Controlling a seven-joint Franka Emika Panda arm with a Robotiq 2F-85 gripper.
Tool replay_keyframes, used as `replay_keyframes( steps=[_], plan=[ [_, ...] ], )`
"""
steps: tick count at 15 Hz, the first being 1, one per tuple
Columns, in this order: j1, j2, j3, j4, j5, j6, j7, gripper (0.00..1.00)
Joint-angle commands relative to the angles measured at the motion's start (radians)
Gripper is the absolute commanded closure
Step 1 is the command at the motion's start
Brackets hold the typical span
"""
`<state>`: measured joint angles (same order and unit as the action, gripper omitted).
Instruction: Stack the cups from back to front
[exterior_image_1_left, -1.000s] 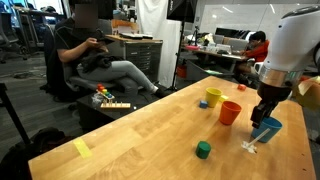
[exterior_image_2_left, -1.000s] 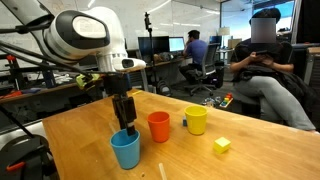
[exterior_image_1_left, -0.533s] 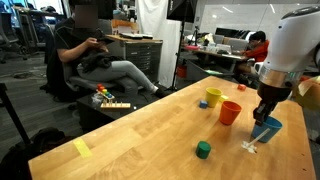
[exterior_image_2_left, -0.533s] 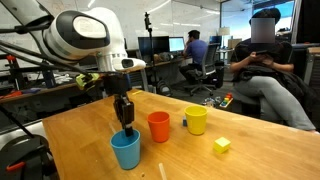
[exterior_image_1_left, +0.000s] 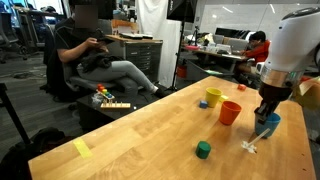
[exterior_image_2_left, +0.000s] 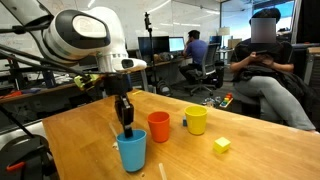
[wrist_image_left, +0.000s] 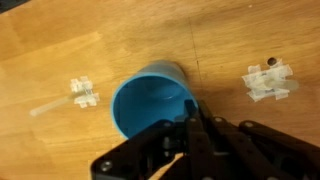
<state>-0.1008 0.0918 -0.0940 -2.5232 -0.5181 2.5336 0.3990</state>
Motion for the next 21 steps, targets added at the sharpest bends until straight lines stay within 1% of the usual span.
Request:
replay_keyframes(
  steps=[1,4,7,9,11,13,16,18,21],
  plan=[
    [0.018,-0.056,-0.017,-0.012,0.0,-0.033,-0.002,0.99],
    [0.012,-0.135,-0.005,-0.021,0.082,-0.076,-0.056,0.99],
    [0.006,-0.232,0.004,-0.005,0.18,-0.143,-0.114,0.99],
    [0.003,-0.3,0.008,0.021,0.235,-0.187,-0.151,0.99],
    [-0.003,-0.329,0.015,0.079,0.261,-0.231,-0.145,0.99],
    [-0.007,-0.331,0.019,0.147,0.288,-0.264,-0.136,0.99],
    [-0.013,-0.298,0.022,0.239,0.306,-0.264,-0.114,0.99],
    [-0.012,-0.268,0.019,0.277,0.316,-0.246,-0.114,0.99],
    [-0.008,-0.212,0.018,0.305,0.333,-0.23,-0.112,0.99]
  ],
)
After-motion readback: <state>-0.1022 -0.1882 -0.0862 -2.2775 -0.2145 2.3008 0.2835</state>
